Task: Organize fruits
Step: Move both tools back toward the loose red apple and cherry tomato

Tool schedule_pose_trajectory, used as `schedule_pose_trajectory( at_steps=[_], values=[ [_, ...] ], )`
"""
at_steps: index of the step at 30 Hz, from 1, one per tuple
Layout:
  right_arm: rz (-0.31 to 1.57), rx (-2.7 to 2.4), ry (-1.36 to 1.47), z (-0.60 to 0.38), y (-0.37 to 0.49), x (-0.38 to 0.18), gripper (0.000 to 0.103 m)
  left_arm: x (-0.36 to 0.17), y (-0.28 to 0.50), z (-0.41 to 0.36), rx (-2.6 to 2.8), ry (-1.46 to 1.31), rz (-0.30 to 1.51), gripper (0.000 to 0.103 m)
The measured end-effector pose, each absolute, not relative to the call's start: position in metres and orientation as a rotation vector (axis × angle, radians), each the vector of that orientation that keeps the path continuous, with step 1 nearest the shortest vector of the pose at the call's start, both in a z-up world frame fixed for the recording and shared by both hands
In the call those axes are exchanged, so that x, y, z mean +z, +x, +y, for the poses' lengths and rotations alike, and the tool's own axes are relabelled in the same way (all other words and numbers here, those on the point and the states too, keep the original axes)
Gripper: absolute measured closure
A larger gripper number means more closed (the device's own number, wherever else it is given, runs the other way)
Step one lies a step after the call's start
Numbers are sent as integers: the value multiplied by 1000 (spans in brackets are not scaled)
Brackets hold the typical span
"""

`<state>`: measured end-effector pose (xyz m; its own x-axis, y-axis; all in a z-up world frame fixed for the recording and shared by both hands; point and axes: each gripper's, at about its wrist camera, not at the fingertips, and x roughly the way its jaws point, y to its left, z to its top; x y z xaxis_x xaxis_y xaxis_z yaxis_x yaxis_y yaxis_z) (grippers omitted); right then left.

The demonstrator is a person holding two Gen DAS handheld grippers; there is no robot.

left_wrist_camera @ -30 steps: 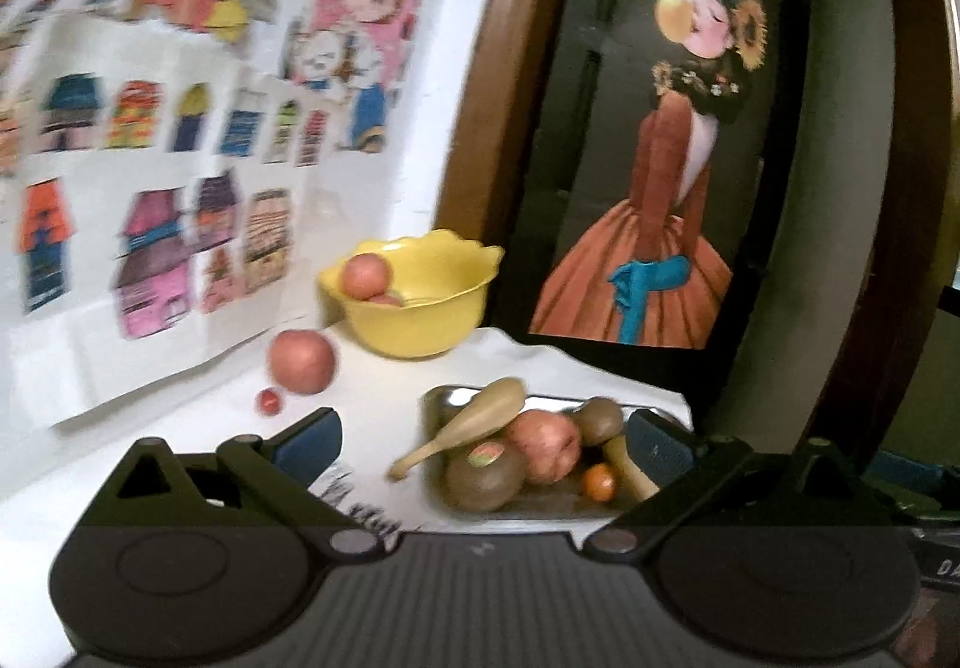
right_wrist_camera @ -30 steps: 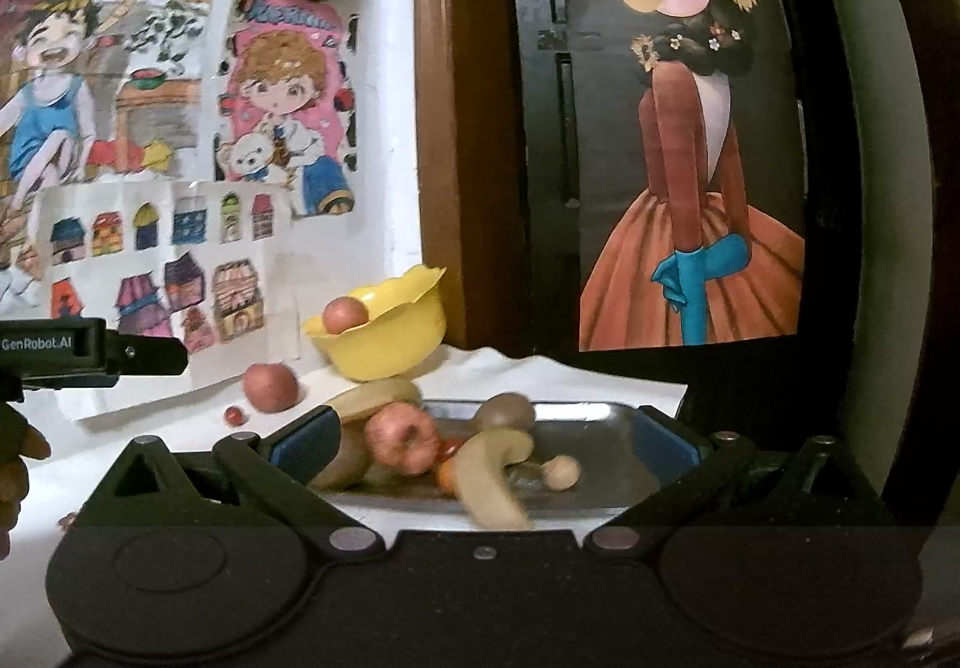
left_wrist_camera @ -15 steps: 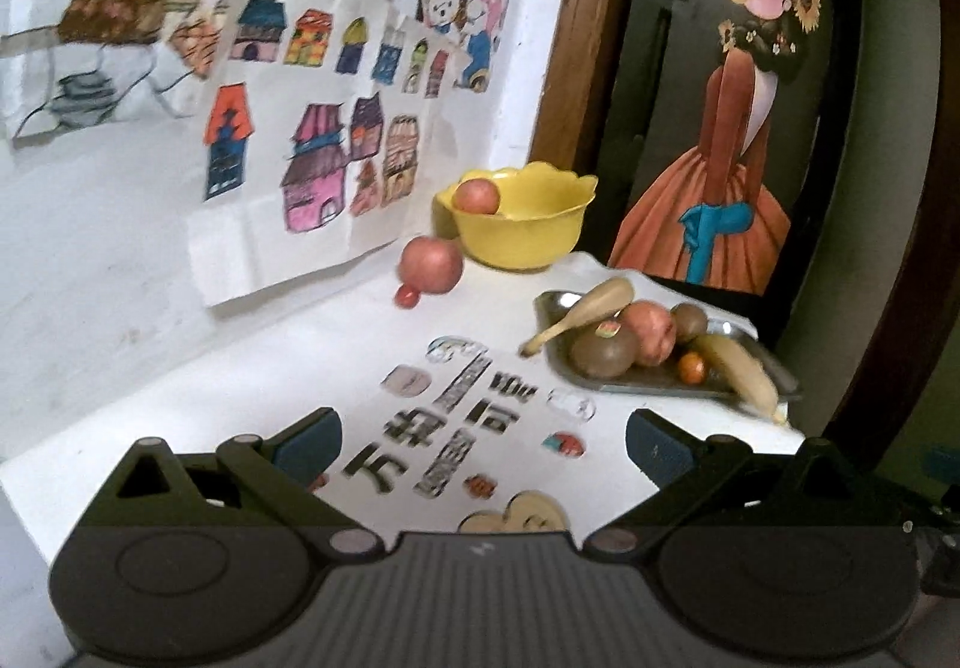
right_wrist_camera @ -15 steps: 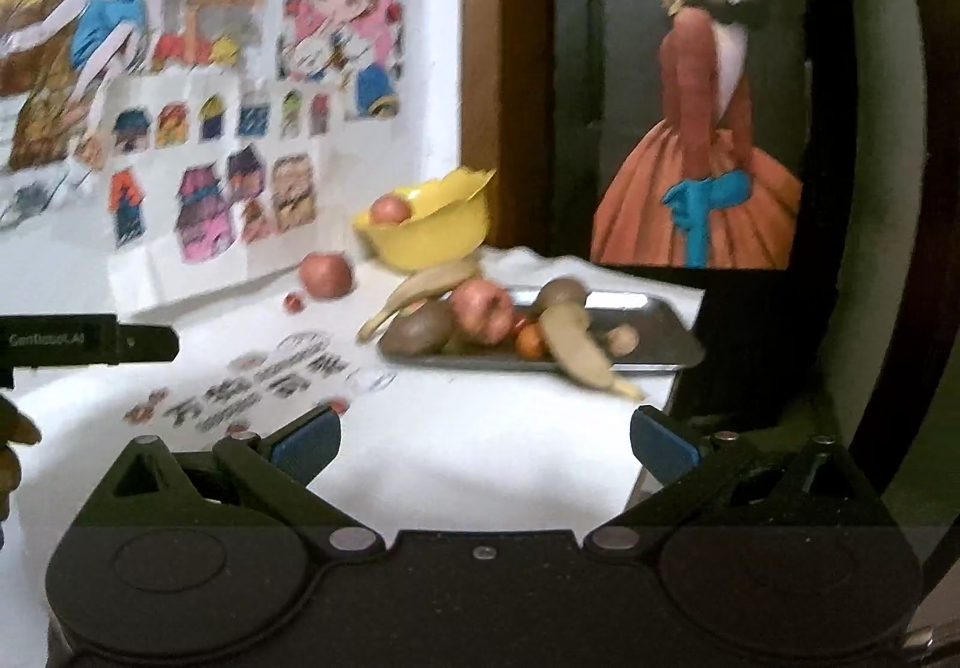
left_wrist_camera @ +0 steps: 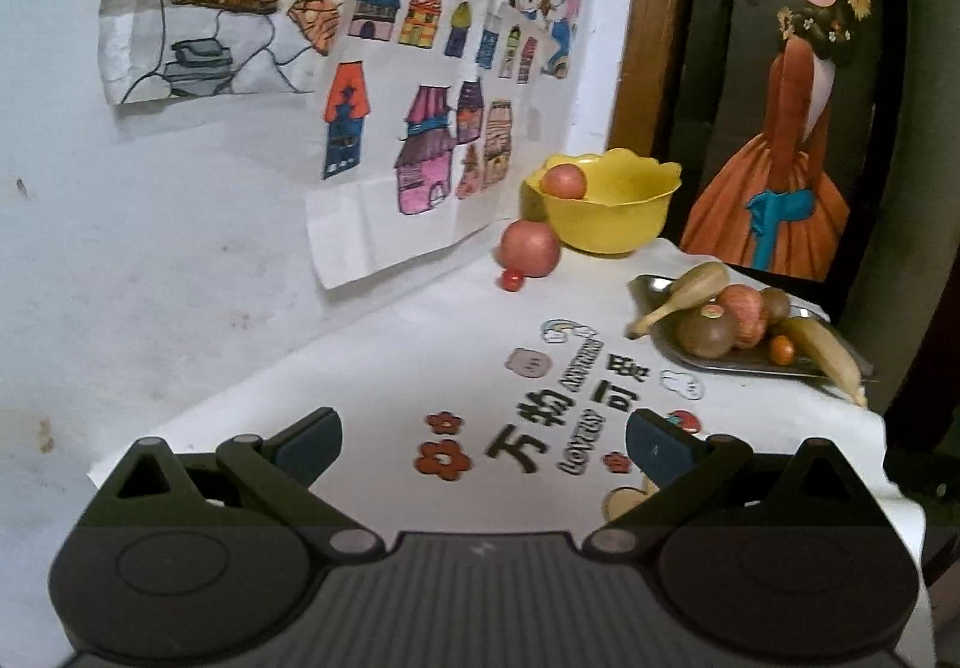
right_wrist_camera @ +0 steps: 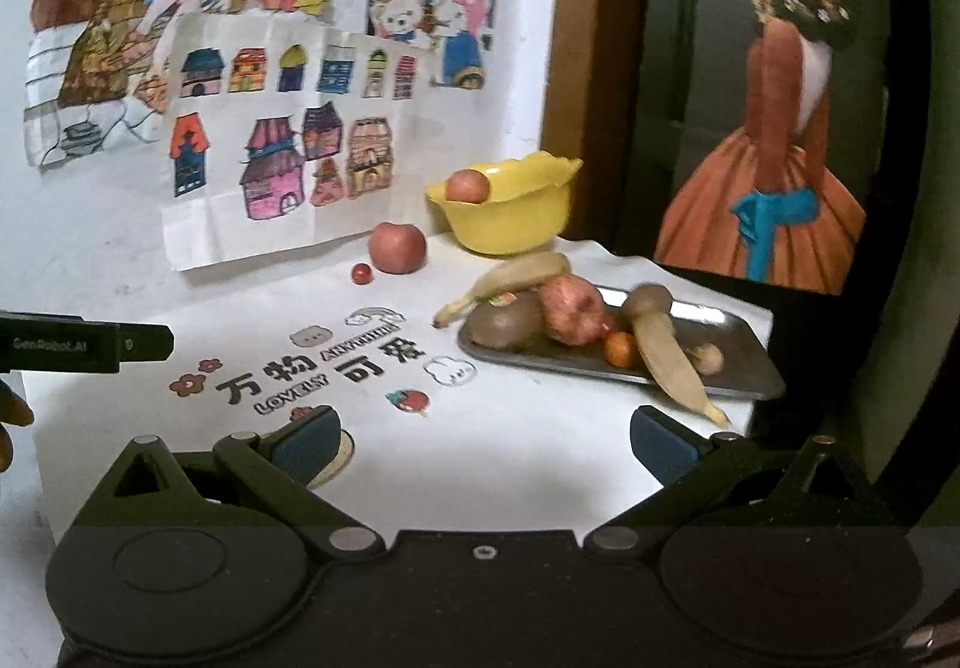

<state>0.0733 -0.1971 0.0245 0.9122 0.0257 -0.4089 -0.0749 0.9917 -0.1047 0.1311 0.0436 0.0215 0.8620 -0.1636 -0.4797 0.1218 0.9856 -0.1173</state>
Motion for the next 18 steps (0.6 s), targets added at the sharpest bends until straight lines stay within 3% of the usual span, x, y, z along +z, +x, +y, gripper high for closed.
schedule_pose_trajectory(
  at_steps=[10, 18],
  values=[
    [310, 310, -291, -167, 128, 83, 1, 43, 165, 52, -115, 33, 449, 0],
    [347, 468, -254, -172, 234, 104, 1, 35, 216, 43, -173, 71, 464, 0]
  ],
)
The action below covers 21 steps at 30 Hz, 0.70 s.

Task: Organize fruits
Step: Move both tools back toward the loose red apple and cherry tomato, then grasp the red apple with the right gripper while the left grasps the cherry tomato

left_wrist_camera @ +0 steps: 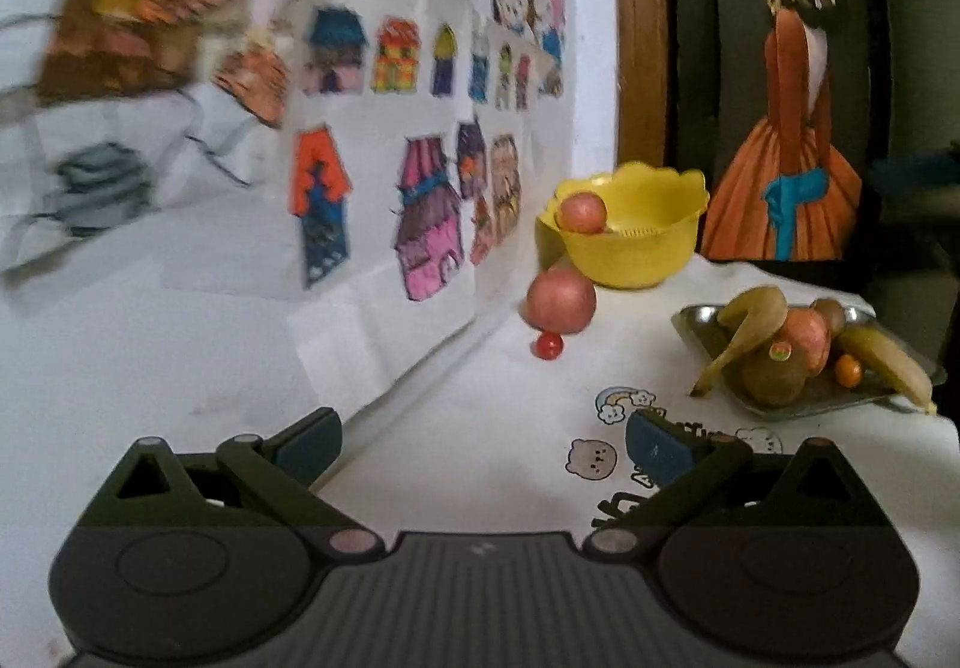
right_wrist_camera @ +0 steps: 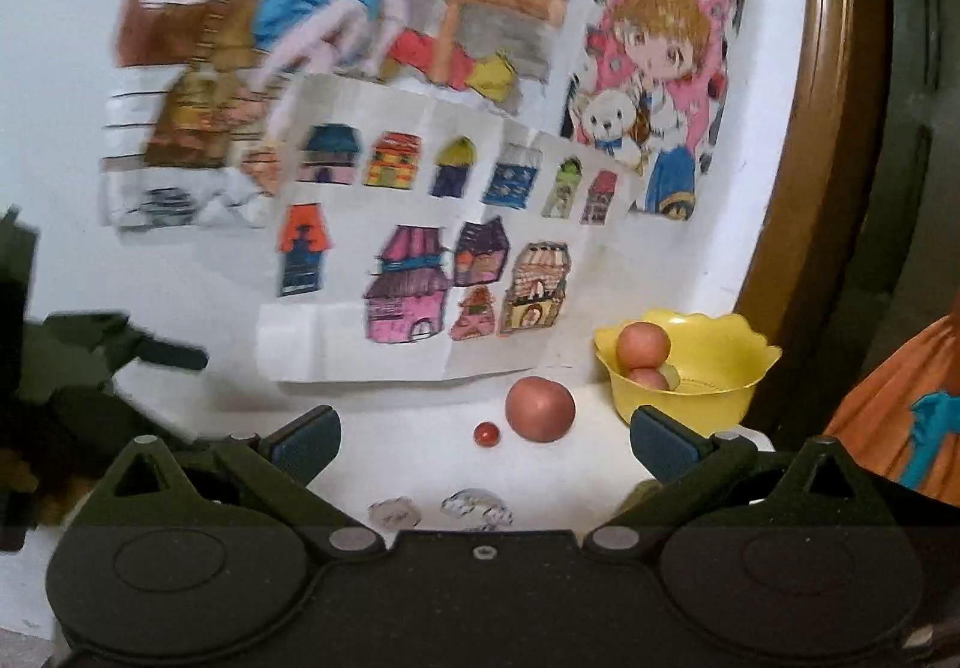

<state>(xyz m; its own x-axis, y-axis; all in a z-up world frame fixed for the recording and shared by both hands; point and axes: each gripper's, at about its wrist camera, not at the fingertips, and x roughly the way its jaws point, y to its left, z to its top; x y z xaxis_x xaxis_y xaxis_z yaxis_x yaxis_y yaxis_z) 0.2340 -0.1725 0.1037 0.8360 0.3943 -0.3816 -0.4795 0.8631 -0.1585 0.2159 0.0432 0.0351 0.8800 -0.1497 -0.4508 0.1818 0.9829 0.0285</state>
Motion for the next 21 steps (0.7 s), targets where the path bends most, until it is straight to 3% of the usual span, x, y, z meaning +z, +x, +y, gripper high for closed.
schedule_pose_trajectory(
  at_steps=[10, 21],
  values=[
    [480, 413, -123, -159, 388, 85, 1, 24, 281, 13, -183, 134, 455, 0],
    [661, 331, -124, -148, 482, 30, 1, 5, 339, 2, -162, 162, 489, 0]
  ],
)
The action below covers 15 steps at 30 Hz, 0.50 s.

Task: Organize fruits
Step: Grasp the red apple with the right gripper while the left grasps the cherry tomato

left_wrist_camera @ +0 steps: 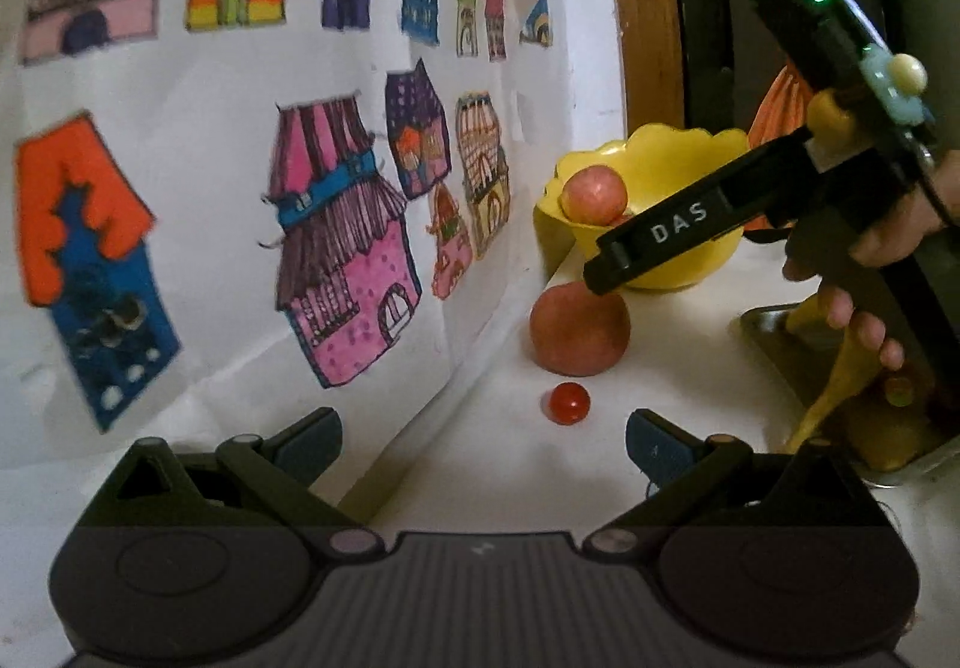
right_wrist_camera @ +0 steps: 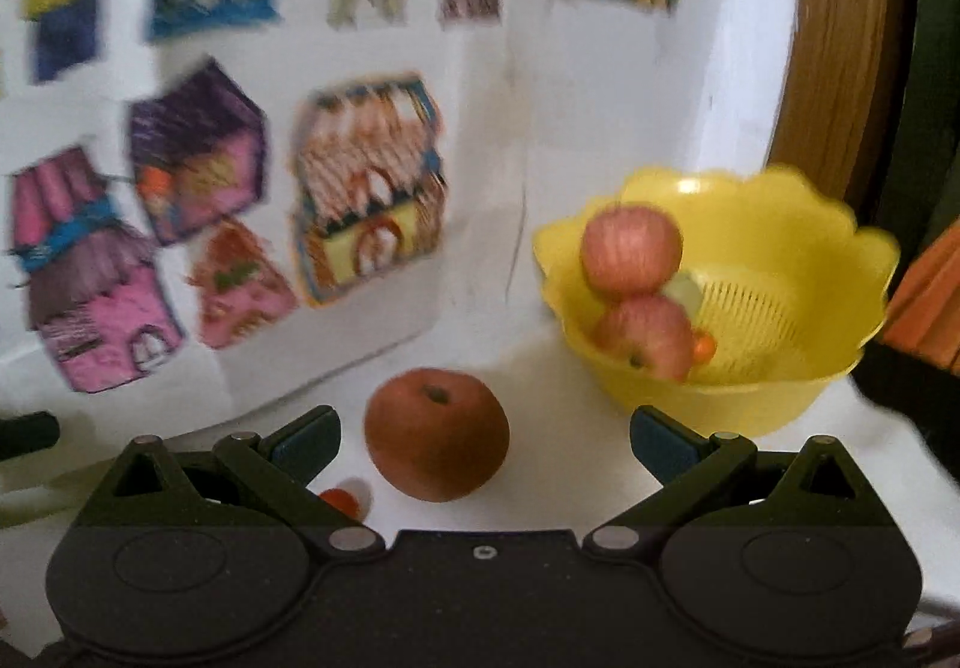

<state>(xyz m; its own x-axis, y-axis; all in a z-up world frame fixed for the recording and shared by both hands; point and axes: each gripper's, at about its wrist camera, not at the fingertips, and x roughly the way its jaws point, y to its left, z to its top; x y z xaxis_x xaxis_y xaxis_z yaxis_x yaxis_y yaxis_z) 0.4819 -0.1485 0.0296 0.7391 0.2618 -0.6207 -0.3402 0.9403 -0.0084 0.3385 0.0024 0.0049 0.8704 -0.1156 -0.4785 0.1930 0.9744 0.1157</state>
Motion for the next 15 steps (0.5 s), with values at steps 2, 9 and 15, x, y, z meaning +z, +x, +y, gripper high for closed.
schedule_pose_trajectory(
  at_steps=[2, 9, 15],
  values=[
    [678, 332, -107, -148, 490, 22, 1, 0, 343, 0, -162, 170, 496, 0],
    [727, 335, -113, -139, 513, 1, 1, -15, 360, -3, -182, 188, 531, 0],
    [749, 364, -141, -130, 526, -9, 1, -21, 373, -6, -275, 155, 575, 0]
  ],
)
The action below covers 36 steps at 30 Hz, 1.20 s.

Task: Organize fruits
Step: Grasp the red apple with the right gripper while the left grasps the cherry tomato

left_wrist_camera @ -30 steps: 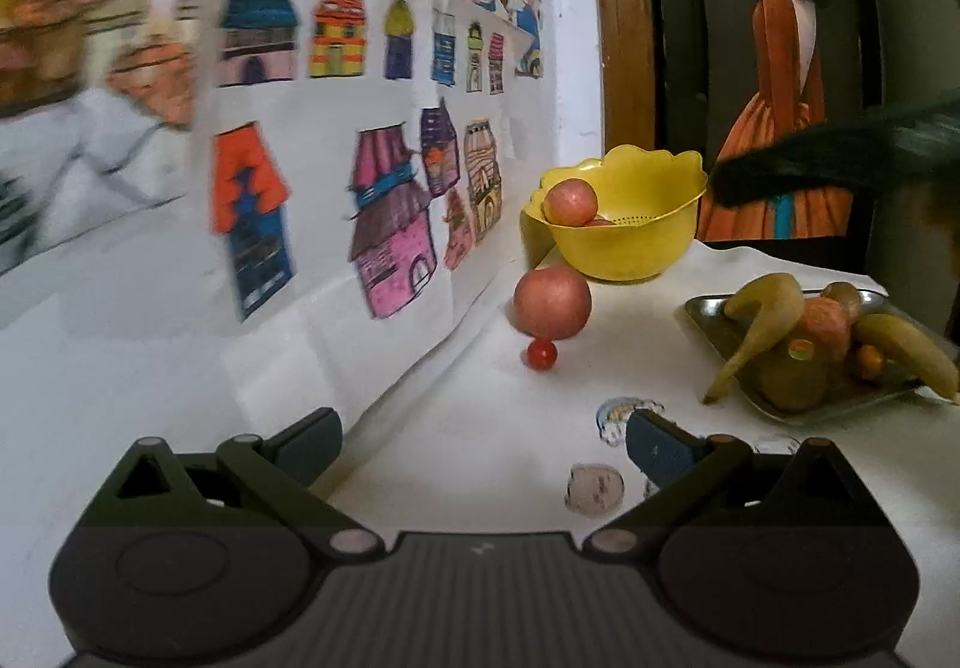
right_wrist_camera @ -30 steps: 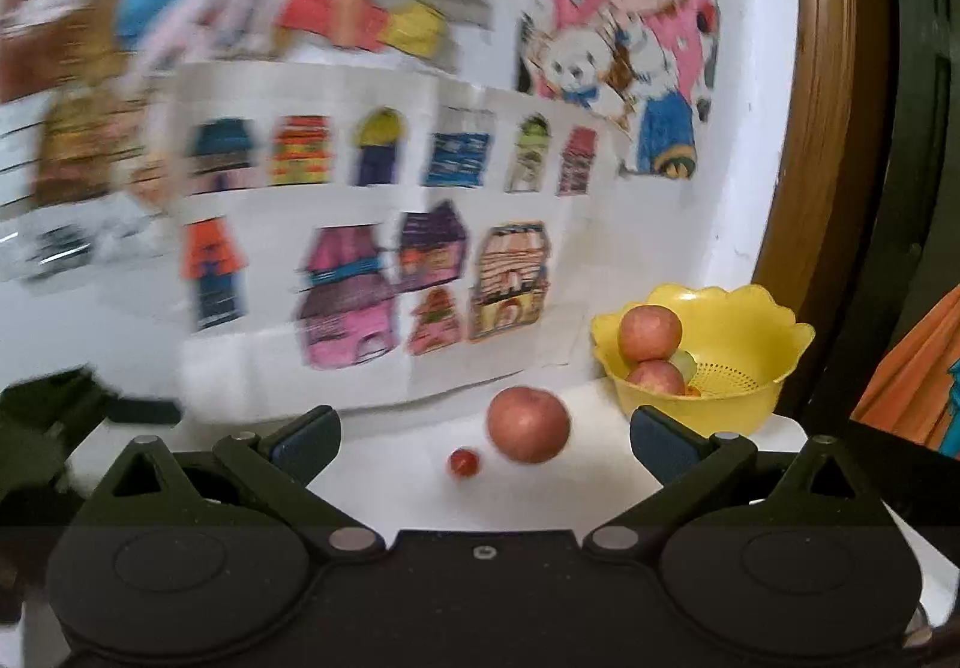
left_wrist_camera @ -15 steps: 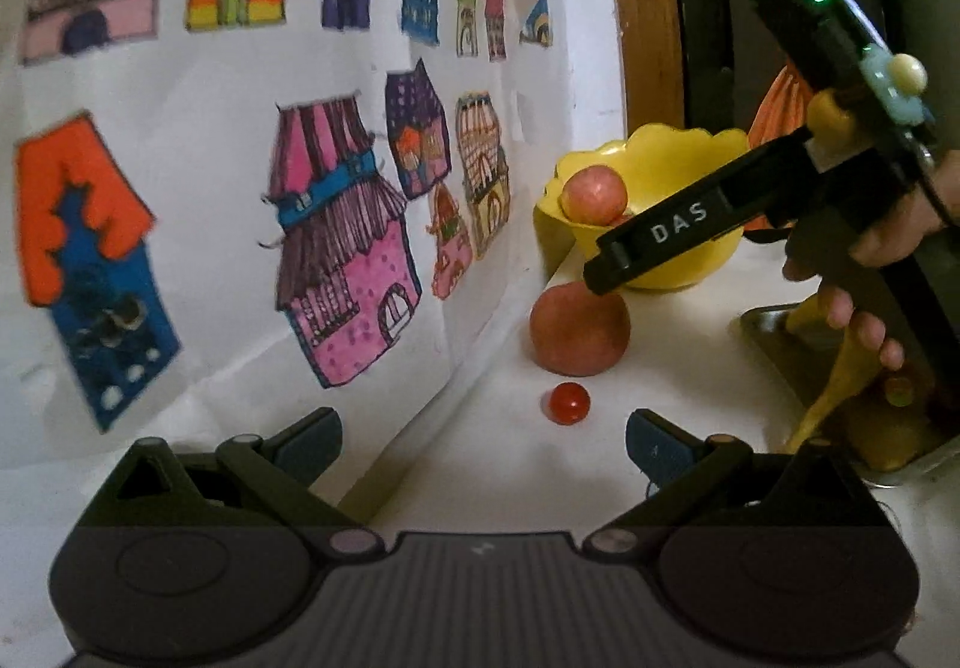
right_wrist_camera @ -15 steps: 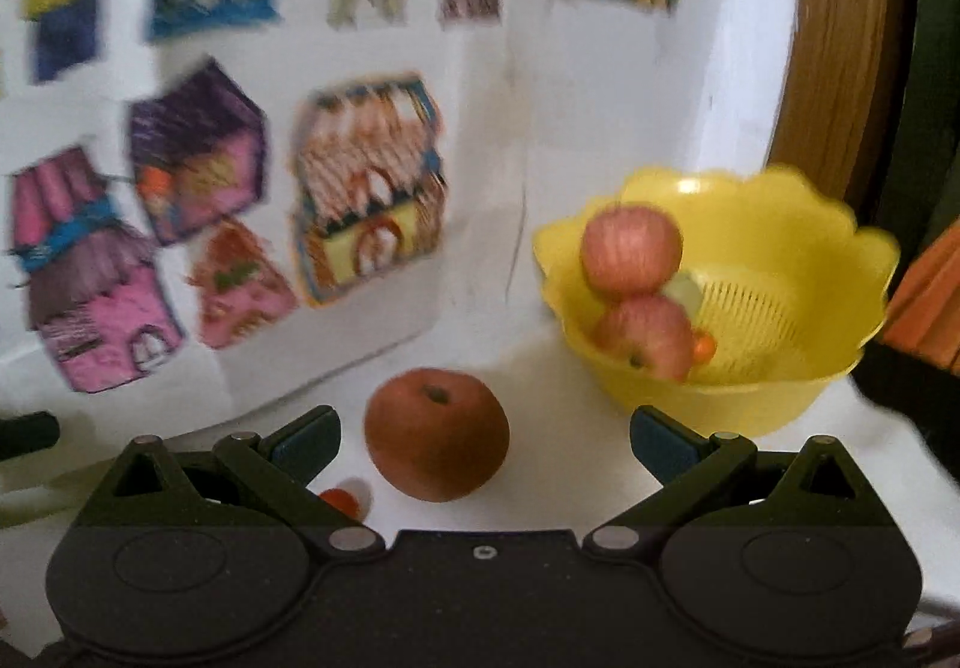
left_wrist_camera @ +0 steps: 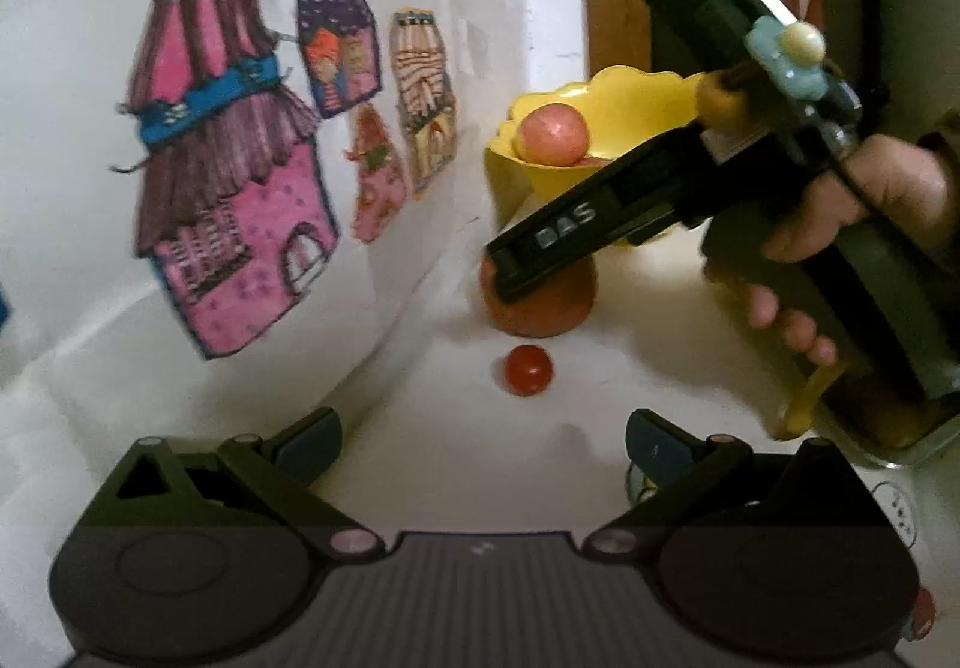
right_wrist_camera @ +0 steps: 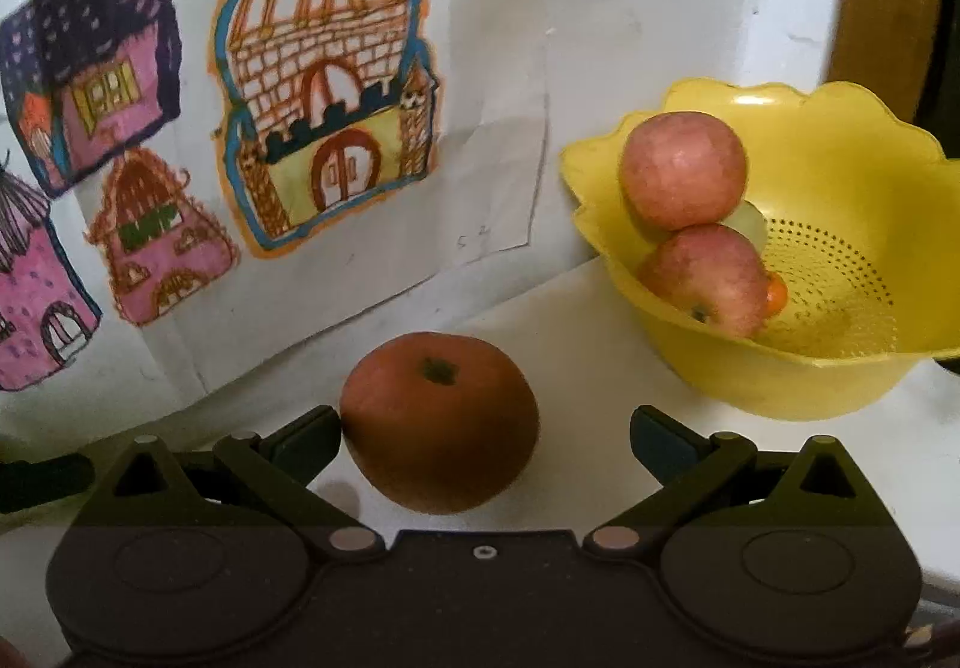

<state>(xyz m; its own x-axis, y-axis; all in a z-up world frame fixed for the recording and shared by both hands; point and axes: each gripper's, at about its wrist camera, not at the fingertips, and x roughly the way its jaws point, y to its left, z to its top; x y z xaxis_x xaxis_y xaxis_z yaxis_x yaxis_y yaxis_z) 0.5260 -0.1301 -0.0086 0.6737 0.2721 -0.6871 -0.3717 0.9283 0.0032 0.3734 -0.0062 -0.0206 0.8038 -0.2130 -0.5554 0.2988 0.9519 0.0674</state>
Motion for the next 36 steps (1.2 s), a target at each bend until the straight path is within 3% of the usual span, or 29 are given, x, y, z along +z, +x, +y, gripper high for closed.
schedule_pose_trajectory(
  at_steps=[7, 16, 22, 29, 36],
  values=[
    [790, 368, -162, -122, 541, -14, 2, -25, 391, -13, -303, 154, 579, 0],
    [867, 394, -116, -128, 559, -30, 12, -28, 404, -19, -333, 171, 578, 6],
    [878, 422, -115, -124, 556, -31, 28, -29, 417, -24, -345, 178, 591, 21],
    [886, 403, -81, -122, 552, -29, 28, -32, 425, -25, -367, 171, 617, 43],
    [848, 429, -38, -136, 542, -5, 28, -36, 442, -26, -364, 147, 645, 58]
  ],
)
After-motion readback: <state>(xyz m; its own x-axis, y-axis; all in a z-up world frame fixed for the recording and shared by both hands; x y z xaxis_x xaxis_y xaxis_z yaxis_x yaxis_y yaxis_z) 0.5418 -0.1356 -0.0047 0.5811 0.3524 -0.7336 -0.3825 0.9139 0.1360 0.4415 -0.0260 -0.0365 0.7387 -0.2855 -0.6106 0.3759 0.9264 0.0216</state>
